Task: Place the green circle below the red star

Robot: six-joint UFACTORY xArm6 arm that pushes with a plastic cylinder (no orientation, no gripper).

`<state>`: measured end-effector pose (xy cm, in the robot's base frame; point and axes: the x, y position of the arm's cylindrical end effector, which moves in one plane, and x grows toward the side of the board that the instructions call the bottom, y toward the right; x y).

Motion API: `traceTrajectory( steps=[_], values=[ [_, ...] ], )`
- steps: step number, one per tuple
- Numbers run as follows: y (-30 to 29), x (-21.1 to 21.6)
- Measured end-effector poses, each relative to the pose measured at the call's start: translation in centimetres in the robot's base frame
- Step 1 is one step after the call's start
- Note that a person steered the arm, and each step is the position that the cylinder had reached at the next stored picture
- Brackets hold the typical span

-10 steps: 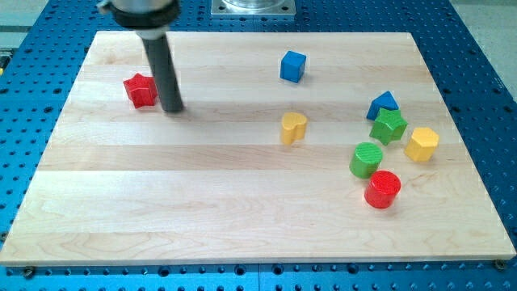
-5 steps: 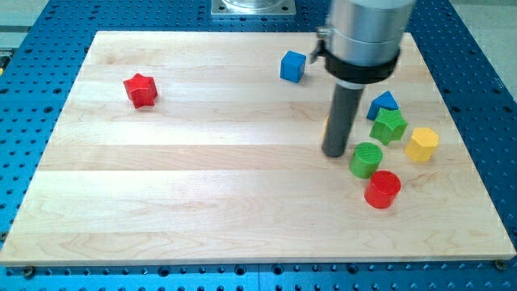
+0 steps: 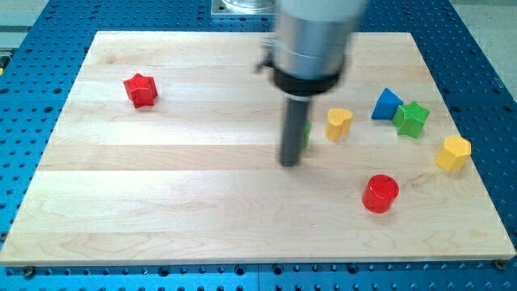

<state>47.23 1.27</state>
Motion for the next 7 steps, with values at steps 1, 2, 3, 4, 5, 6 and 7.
traceTrajectory(
  steps=[1,2,3,4,5,6,7],
  values=[
    [4.1,1.7],
    [9.8,2.3],
    [7.2,-2.8],
    [-1.6,-4.1],
    [-10.3,-4.4],
    [-7.1,-3.5],
    [-10.2,-2.3]
  ],
)
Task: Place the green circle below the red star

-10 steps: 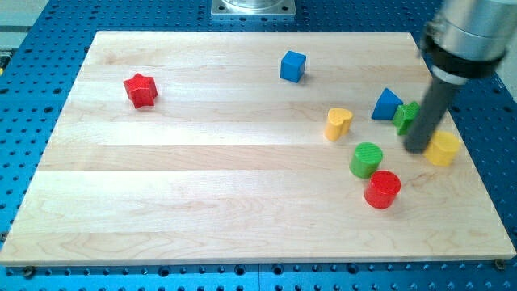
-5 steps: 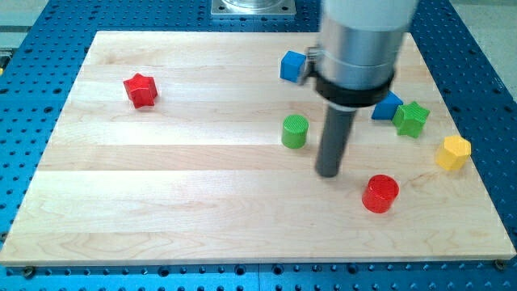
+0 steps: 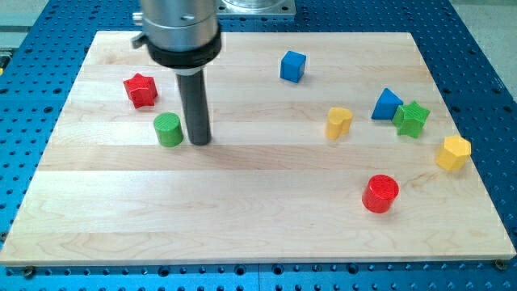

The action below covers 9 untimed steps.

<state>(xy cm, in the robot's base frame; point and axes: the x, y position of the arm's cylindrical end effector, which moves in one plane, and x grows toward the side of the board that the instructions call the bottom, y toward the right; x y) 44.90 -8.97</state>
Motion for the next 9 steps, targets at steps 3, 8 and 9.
traceTrajectory(
  steps=[3,8,9],
  values=[
    [-3.5,2.1],
    [-8.7,0.7],
    [1.0,4.2]
  ],
)
